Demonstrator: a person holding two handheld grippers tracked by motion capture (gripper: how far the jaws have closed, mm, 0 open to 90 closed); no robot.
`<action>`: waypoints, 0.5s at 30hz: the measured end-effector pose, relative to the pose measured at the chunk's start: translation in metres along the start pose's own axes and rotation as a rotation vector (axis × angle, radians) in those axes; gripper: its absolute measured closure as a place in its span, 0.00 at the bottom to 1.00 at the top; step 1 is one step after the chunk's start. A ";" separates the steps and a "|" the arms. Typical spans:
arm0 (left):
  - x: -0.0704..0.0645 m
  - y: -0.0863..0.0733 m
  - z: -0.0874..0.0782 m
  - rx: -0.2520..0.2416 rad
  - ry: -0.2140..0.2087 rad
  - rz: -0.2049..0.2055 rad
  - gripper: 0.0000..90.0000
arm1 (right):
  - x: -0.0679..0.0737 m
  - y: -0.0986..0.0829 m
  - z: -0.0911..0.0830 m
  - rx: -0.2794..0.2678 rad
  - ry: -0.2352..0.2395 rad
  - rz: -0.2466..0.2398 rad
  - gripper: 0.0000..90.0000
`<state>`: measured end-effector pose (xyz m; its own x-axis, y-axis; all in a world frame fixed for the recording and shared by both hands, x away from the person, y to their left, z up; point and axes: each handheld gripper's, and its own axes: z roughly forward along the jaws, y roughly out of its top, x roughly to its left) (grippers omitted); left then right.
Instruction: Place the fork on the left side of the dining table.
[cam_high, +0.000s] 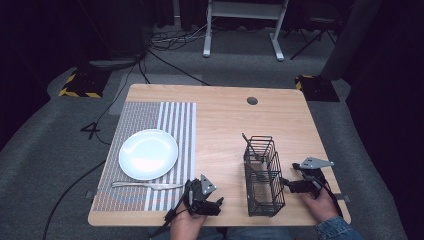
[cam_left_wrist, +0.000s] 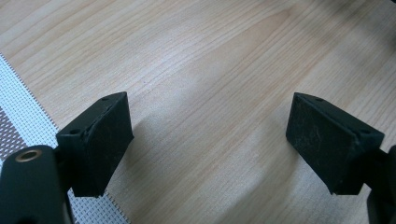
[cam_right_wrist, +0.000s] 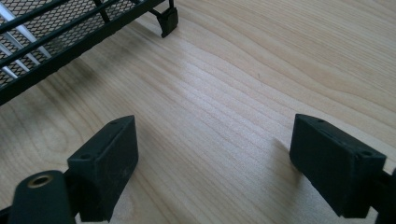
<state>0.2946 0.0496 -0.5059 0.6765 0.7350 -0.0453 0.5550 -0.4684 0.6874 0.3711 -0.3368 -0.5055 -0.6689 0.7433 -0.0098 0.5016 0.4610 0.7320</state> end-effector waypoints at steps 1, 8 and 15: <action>0.001 0.000 -0.001 0.002 -0.012 -0.007 0.18 | 0.000 0.000 0.000 -0.001 0.000 0.000 0.17; 0.006 0.006 -0.017 -0.090 -0.062 0.007 0.34 | 0.000 0.000 0.000 0.000 0.000 0.002 0.17; 0.019 0.021 -0.041 -0.161 -0.116 -0.034 0.39 | 0.000 0.000 0.000 -0.001 0.001 0.000 0.17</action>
<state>0.2988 0.0736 -0.4628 0.7153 0.6832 -0.1470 0.5002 -0.3536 0.7904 0.3713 -0.3368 -0.5057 -0.6694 0.7429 -0.0091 0.5014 0.4607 0.7324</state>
